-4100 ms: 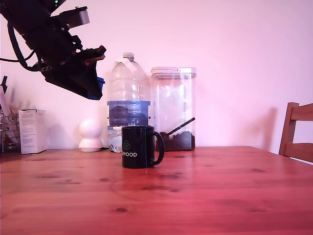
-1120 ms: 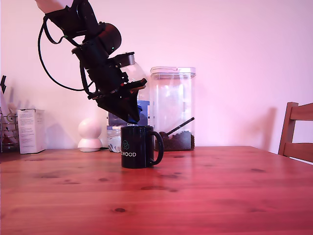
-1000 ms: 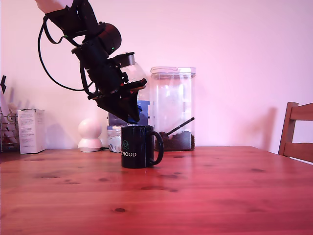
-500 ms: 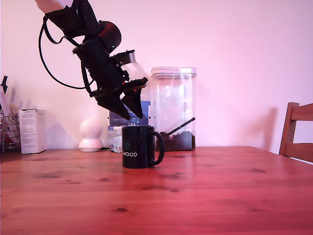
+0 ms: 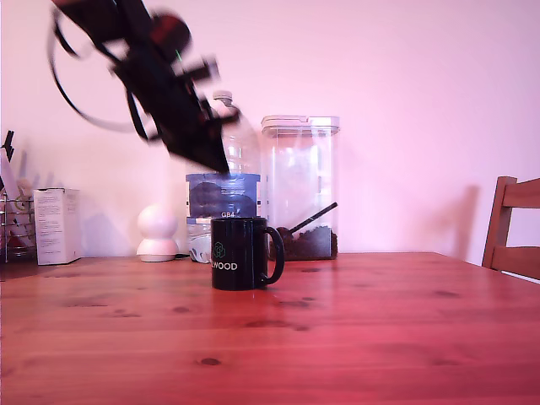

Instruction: Pick up the coffee capsules from the table one by one and drop them inside the nearest coffee cup

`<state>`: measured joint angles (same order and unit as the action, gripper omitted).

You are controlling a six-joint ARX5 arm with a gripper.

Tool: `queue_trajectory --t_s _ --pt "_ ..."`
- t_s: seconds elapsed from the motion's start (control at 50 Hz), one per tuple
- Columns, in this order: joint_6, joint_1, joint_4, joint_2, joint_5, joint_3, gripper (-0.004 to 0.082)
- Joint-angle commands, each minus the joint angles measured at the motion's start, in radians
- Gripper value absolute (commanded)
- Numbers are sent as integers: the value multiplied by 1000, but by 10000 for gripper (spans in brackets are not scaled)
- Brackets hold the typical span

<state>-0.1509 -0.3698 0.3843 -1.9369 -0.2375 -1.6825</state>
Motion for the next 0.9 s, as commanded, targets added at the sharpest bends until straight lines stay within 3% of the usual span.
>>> queue_trajectory --t_s 0.0,0.2,0.28,0.54,0.88 --pt "-5 5 -48 74 -6 76 1" --pt "-6 10 -196 278 -18 317 -22" --pt "23 10 -228 351 -26 388 -22" --pt "48 10 -264 526 -35 573 -22" --pt "87 10 -303 694 -11 767 -22"
